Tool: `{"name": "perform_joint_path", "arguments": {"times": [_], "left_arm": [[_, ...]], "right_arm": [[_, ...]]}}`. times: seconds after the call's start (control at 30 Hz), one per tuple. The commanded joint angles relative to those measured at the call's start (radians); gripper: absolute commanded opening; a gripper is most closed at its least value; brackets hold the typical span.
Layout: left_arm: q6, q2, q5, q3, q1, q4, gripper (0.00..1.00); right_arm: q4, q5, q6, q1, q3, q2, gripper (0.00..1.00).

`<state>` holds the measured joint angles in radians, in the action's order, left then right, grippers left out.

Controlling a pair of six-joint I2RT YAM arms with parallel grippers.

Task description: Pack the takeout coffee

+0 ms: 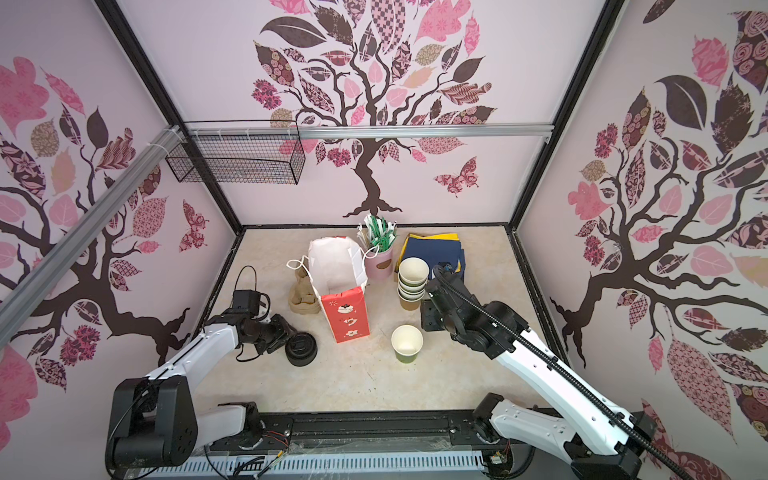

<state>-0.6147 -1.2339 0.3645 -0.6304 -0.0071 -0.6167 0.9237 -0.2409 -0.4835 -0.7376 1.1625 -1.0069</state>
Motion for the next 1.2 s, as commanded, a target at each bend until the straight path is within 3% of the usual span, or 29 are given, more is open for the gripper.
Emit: {"name": "perform_joint_path", "arguments": {"times": [0.0,0.27,0.53,0.63,0.8,0.97,1.17], "left_arm": [[-0.081,0.064,0.012,0.059,-0.061,-0.026,0.43],[-0.281,0.259,-0.029,0.191,-0.269,-0.038,0.41],[-0.435,0.383,-0.072,0.255,-0.464,-0.013,0.41],[-0.432,0.446,-0.127,0.227,-0.469,-0.060,0.47],[-0.448,0.535,-0.336,0.085,-0.411,-0.232,0.63],[-0.490,0.637,-0.464,-0.047,-0.260,-0.404,0.64],[-0.486,0.692,-0.628,-0.208,-0.239,-0.575,0.65]], "right_arm": [[0.027,0.092,0.087,-0.005,0.032,-0.004,0.56],[0.040,0.241,0.150,-0.047,0.041,-0.022,0.56],[-0.053,0.128,0.100,-0.478,0.041,-0.164,0.59],[-0.158,0.149,0.077,-0.560,-0.003,-0.208,0.60],[-0.305,0.190,0.081,-0.598,-0.060,-0.293,0.63],[-0.405,0.235,0.095,-0.615,-0.024,-0.452,0.72],[-0.420,0.219,0.041,-0.615,0.037,-0.614,0.76]]}}
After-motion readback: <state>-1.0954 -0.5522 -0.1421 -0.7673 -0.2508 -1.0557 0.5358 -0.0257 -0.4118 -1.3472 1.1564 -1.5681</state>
